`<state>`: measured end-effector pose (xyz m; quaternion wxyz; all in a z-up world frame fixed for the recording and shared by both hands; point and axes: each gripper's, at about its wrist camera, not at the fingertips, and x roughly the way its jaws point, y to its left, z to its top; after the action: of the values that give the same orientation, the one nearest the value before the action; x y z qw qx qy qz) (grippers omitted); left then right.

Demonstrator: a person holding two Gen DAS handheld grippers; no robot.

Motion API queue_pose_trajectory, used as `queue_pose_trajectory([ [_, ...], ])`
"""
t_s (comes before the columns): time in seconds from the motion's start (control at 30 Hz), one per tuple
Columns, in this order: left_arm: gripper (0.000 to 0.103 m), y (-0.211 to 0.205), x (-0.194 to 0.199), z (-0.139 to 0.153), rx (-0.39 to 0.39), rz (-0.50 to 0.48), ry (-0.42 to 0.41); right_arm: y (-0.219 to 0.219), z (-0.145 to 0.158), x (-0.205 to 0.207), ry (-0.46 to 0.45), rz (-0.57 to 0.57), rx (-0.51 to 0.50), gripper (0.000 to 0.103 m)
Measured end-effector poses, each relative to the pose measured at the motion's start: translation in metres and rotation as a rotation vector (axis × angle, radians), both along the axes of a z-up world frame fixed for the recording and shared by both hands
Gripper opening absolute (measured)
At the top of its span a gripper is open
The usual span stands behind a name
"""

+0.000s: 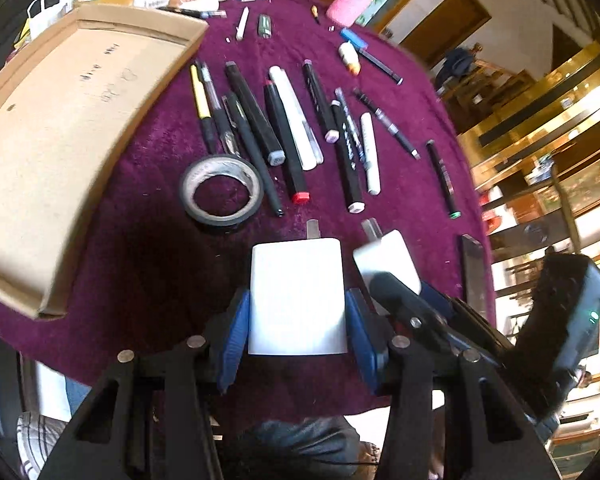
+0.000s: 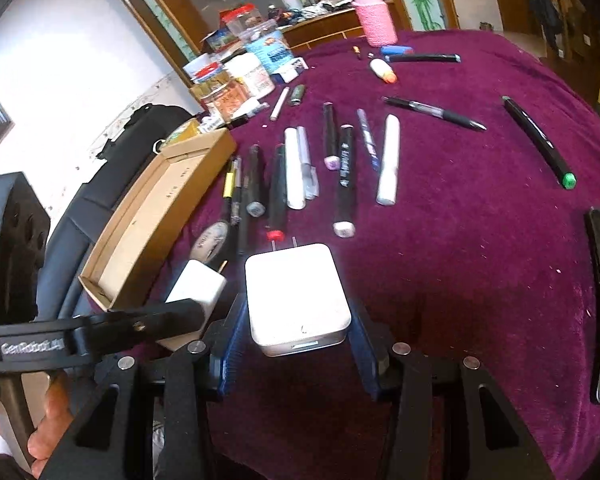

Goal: Organize rigid objects
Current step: 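Carry both chargers over the cardboard tray and open both tools to drop them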

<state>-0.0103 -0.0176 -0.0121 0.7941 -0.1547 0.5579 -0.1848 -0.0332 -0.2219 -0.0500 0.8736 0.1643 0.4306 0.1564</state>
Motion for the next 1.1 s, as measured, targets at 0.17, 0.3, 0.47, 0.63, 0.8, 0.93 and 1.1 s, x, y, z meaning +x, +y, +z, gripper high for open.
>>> queue_pose_trajectory([
  [0.17, 0.047, 0.051, -0.001, 0.023, -0.060, 0.098, -0.040, 0.029, 0.013, 0.004, -0.026, 0.070, 0.017, 0.052],
  [0.3, 0.047, 0.097, 0.001, 0.037, -0.044, 0.199, -0.090, 0.071, 0.026, 0.013, -0.057, 0.172, 0.016, 0.052],
  [0.47, 0.047, 0.151, 0.018, 0.035, 0.088, 0.325, -0.112, 0.131, 0.035, 0.030, -0.070, 0.289, -0.002, 0.052],
  [0.63, 0.047, 0.198, 0.037, 0.017, 0.155, 0.402, -0.064, 0.207, 0.032, 0.047, -0.061, 0.399, -0.077, 0.052],
  [0.8, 0.047, 0.215, 0.046, 0.005, 0.173, 0.413, -0.032, 0.260, 0.012, 0.062, 0.005, 0.454, -0.214, 0.052],
  [0.93, 0.047, 0.208, 0.046, -0.002, 0.205, 0.397, -0.016, 0.259, 0.004, 0.057, 0.035, 0.513, -0.278, 0.052],
  [1.1, 0.047, 0.191, 0.044, -0.006, 0.238, 0.356, -0.010, 0.239, 0.003, 0.052, 0.051, 0.570, -0.365, 0.052],
])
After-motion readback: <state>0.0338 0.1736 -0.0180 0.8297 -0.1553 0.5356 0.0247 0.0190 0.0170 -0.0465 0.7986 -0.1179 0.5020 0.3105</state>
